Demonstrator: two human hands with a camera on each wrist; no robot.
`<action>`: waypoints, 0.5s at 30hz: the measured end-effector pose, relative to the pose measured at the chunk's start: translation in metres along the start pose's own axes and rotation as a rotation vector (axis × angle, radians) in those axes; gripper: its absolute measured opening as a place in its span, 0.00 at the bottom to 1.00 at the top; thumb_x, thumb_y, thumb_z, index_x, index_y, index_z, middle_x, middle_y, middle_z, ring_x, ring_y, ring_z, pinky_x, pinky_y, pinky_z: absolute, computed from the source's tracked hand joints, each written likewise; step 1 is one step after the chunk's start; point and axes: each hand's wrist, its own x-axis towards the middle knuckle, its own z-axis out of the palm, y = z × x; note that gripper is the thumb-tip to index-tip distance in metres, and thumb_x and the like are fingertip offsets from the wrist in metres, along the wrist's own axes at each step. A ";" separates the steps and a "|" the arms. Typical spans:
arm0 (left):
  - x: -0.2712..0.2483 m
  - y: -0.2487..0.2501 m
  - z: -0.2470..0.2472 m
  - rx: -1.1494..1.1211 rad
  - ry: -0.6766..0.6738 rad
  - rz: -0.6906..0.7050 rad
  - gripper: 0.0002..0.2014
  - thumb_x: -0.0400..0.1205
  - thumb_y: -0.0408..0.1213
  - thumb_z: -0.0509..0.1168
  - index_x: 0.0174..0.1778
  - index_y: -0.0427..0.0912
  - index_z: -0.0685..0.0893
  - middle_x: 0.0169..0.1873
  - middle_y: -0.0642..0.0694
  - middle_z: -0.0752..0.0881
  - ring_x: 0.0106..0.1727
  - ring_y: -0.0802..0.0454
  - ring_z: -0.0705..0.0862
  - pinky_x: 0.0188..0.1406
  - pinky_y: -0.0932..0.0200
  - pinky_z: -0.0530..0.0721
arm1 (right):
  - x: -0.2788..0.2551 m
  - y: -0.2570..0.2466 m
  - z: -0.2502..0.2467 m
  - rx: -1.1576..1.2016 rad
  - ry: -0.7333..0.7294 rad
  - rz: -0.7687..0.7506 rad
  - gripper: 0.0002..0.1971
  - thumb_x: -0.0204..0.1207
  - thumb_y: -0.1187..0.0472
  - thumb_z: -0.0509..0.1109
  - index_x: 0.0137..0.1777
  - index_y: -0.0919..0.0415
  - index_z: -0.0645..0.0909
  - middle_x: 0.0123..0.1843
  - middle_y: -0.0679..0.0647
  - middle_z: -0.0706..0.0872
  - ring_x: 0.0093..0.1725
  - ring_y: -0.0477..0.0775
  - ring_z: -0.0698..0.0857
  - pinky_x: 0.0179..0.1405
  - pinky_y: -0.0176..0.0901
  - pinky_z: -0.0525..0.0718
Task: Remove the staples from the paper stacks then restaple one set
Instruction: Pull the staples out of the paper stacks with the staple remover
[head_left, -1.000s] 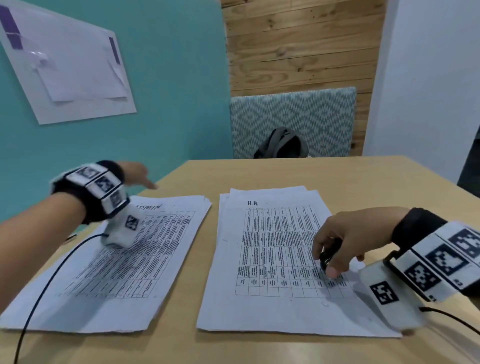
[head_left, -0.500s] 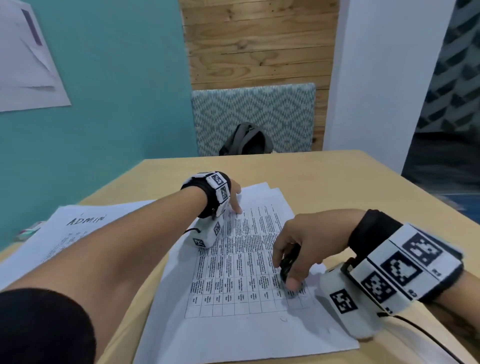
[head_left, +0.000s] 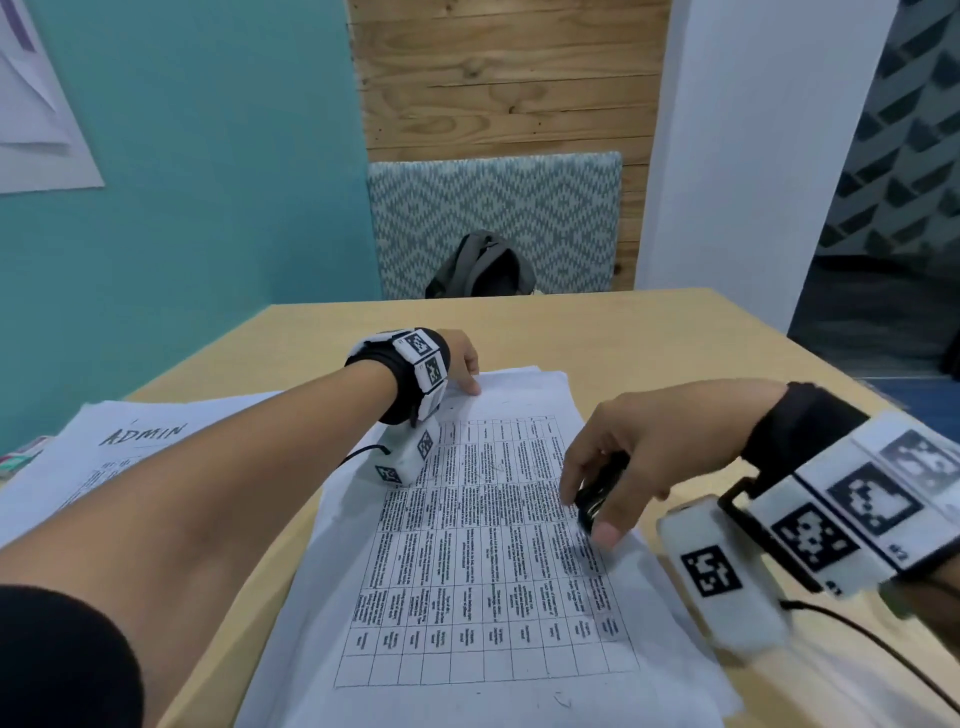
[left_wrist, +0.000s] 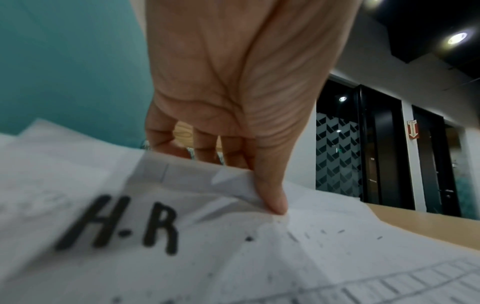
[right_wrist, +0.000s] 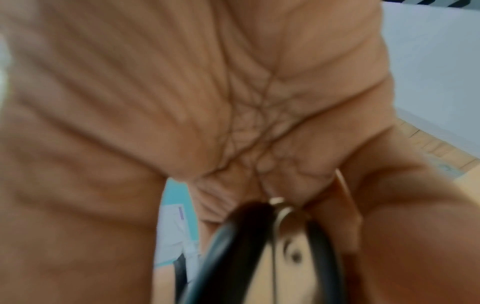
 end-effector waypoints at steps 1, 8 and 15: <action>0.001 -0.001 -0.001 -0.018 0.025 -0.004 0.13 0.78 0.38 0.69 0.39 0.35 0.71 0.39 0.44 0.75 0.42 0.49 0.69 0.33 0.60 0.66 | -0.002 0.003 -0.004 0.011 0.025 0.010 0.17 0.66 0.54 0.80 0.55 0.54 0.85 0.42 0.46 0.90 0.36 0.39 0.84 0.30 0.28 0.76; -0.023 0.003 -0.033 -0.012 0.157 0.122 0.10 0.79 0.38 0.68 0.49 0.34 0.86 0.44 0.45 0.83 0.44 0.52 0.76 0.38 0.63 0.70 | -0.011 0.032 -0.025 0.202 0.270 0.062 0.13 0.67 0.57 0.78 0.52 0.56 0.85 0.39 0.45 0.90 0.35 0.40 0.85 0.30 0.30 0.78; -0.050 0.000 -0.059 -0.078 0.301 0.238 0.06 0.82 0.36 0.63 0.47 0.37 0.81 0.38 0.49 0.78 0.43 0.53 0.74 0.28 0.70 0.68 | 0.011 0.039 -0.018 0.573 0.525 0.005 0.11 0.69 0.60 0.77 0.49 0.62 0.85 0.37 0.51 0.88 0.37 0.48 0.85 0.30 0.32 0.79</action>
